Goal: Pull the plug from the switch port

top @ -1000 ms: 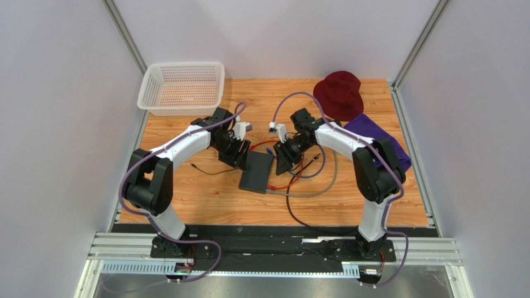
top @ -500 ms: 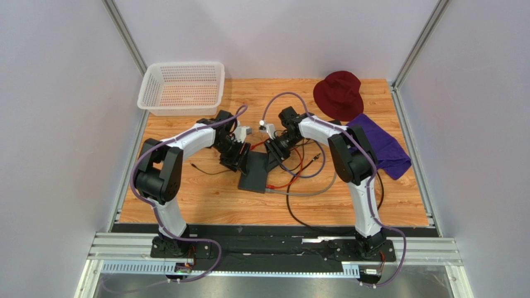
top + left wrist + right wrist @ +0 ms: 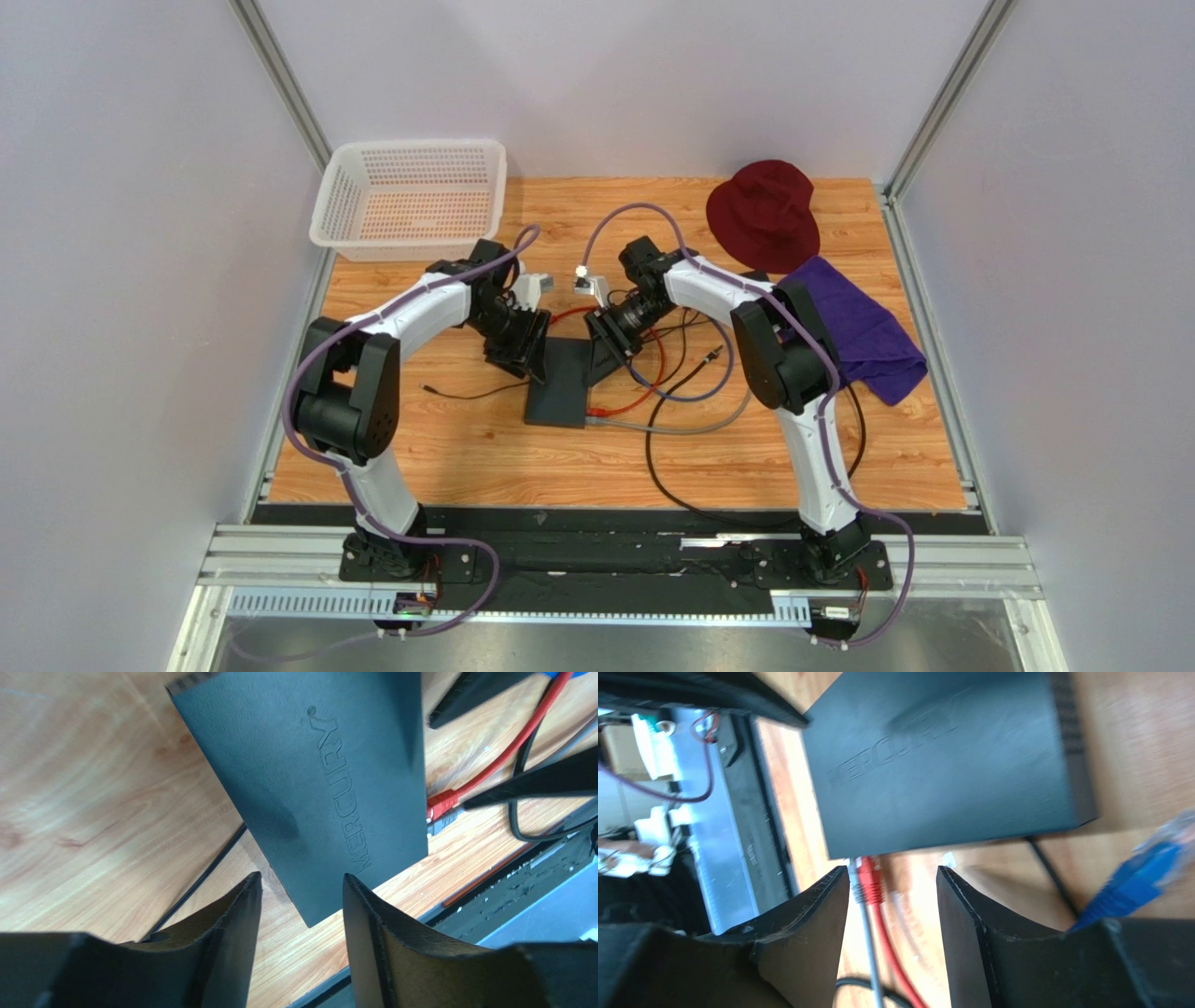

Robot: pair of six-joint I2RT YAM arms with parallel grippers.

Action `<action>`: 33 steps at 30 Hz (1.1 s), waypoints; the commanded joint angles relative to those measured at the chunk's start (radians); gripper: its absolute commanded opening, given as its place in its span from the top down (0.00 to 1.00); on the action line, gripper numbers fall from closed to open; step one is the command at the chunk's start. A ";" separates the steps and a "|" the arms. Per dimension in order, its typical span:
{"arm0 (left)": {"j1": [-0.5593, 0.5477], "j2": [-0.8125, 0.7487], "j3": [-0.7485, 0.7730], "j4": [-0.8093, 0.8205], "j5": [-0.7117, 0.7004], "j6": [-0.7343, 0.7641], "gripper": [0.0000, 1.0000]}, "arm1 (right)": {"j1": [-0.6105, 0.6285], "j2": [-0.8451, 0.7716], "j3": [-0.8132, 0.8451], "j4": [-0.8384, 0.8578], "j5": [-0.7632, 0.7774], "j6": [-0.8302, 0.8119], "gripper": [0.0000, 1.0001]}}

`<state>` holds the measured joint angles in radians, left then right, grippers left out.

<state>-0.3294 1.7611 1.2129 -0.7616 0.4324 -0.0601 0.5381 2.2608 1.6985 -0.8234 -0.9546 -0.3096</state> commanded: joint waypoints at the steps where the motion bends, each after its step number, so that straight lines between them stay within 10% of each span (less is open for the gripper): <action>1: -0.002 0.041 0.003 -0.007 0.019 -0.001 0.47 | -0.001 -0.017 0.000 -0.112 -0.076 -0.082 0.47; 33: -0.003 0.153 0.045 -0.015 0.006 0.036 0.49 | 0.040 0.163 0.006 -0.128 -0.091 -0.057 0.50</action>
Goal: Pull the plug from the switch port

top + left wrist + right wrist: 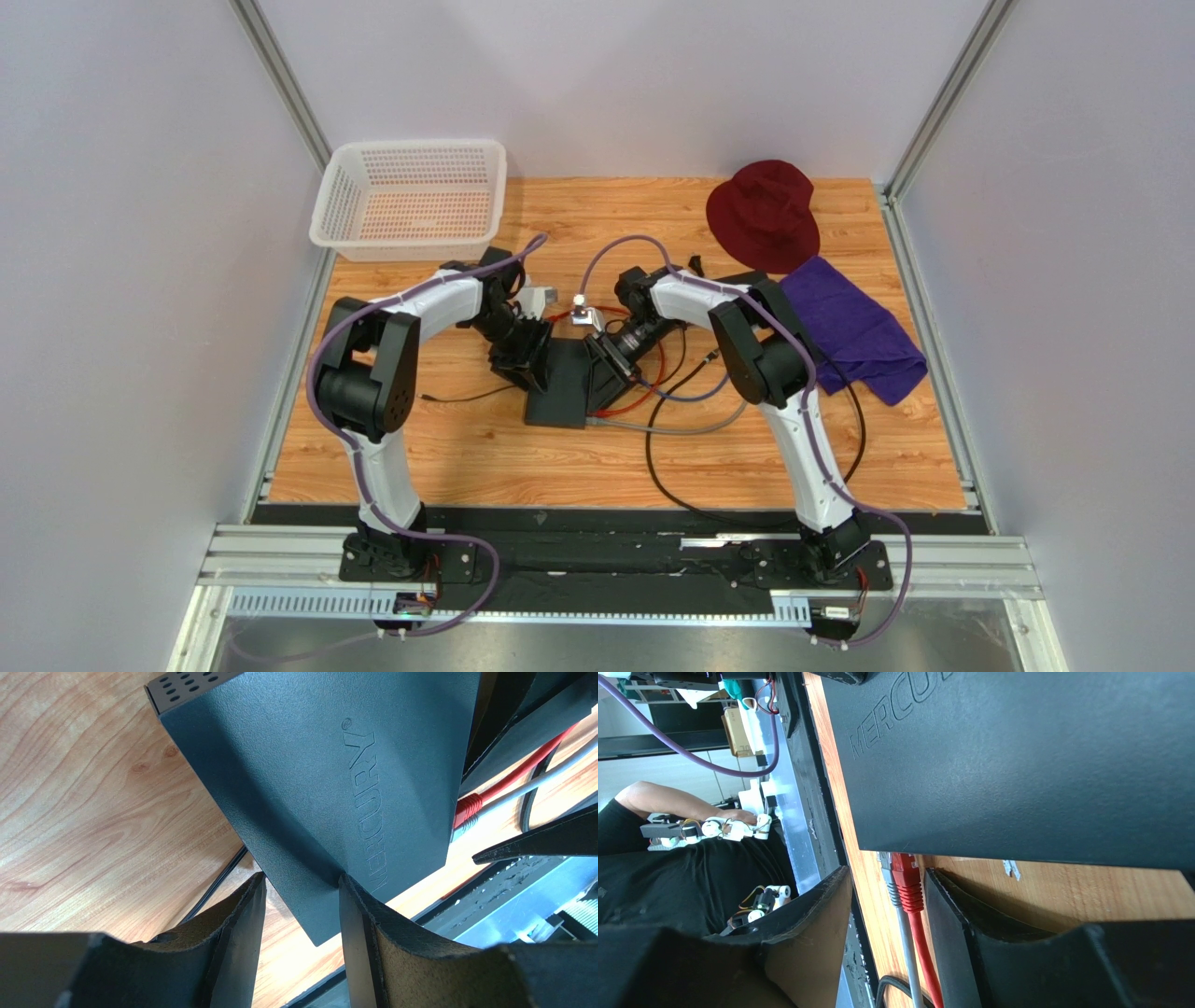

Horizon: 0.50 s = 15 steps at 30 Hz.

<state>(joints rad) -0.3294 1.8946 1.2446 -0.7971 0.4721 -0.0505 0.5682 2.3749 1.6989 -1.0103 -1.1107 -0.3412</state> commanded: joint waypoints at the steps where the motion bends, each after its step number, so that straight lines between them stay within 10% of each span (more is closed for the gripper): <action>1: -0.003 0.018 0.010 0.022 -0.035 0.026 0.49 | 0.009 0.050 0.005 0.059 0.061 -0.028 0.51; 15: -0.003 0.014 0.010 0.027 -0.039 0.029 0.49 | 0.009 0.089 0.022 0.070 0.069 0.001 0.52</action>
<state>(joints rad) -0.3294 1.8946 1.2446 -0.7971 0.4717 -0.0475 0.5667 2.4084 1.7100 -1.0126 -1.1515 -0.3229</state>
